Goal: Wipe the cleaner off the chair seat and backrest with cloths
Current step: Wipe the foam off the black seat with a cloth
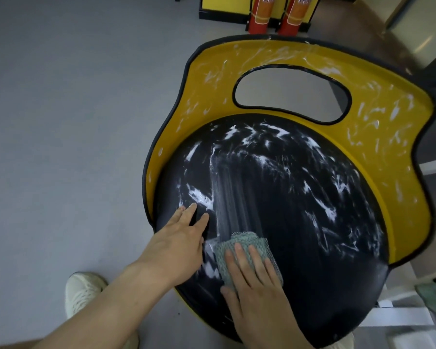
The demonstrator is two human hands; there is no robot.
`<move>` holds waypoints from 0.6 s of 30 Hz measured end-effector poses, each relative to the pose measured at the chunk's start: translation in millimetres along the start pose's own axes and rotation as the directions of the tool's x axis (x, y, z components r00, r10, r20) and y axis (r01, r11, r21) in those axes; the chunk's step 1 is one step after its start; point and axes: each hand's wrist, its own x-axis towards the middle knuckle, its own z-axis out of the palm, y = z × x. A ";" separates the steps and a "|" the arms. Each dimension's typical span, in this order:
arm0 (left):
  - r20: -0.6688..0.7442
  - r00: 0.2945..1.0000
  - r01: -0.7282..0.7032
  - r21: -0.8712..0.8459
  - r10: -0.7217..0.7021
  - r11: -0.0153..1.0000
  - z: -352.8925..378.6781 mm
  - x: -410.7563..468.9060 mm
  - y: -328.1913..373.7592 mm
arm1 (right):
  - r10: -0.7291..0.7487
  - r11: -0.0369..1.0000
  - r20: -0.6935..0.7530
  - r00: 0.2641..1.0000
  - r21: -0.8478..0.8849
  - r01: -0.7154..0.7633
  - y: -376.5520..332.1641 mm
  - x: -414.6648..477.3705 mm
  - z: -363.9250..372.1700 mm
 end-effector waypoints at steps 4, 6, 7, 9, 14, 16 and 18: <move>-0.001 1.000 0.003 0.006 -0.003 1.000 -1.5 1.7 2.0 | -0.035 0.999 0.043 0.998 -0.028 0.037 9.8 47.2 -16.1; -0.002 1.000 0.011 0.020 -0.011 1.000 -2.6 2.6 4.3 | -0.030 1.000 0.039 0.999 0.008 0.030 15.7 87.4 -28.7; -0.001 1.000 0.013 0.033 -0.013 0.999 -2.7 2.7 5.2 | -0.002 0.999 0.046 0.999 0.034 0.001 18.9 110.9 -34.8; 0.000 1.000 0.016 0.053 -0.016 0.998 -2.8 2.2 6.4 | 0.051 0.996 0.072 0.996 0.069 -0.056 20.7 157.9 -48.1; -0.007 1.000 0.005 0.056 -0.005 0.998 -3.9 1.2 4.8 | 0.062 0.992 0.081 0.995 0.105 -0.070 9.9 175.5 -57.9; -0.016 1.000 0.004 0.036 -0.004 0.999 -4.2 2.3 4.0 | 0.034 0.990 0.080 0.996 0.131 -0.044 8.2 143.3 -55.0; -0.025 1.000 0.005 0.016 -0.005 1.000 -2.9 1.6 4.4 | -0.004 0.989 0.093 0.996 0.148 -0.010 6.4 98.6 -47.1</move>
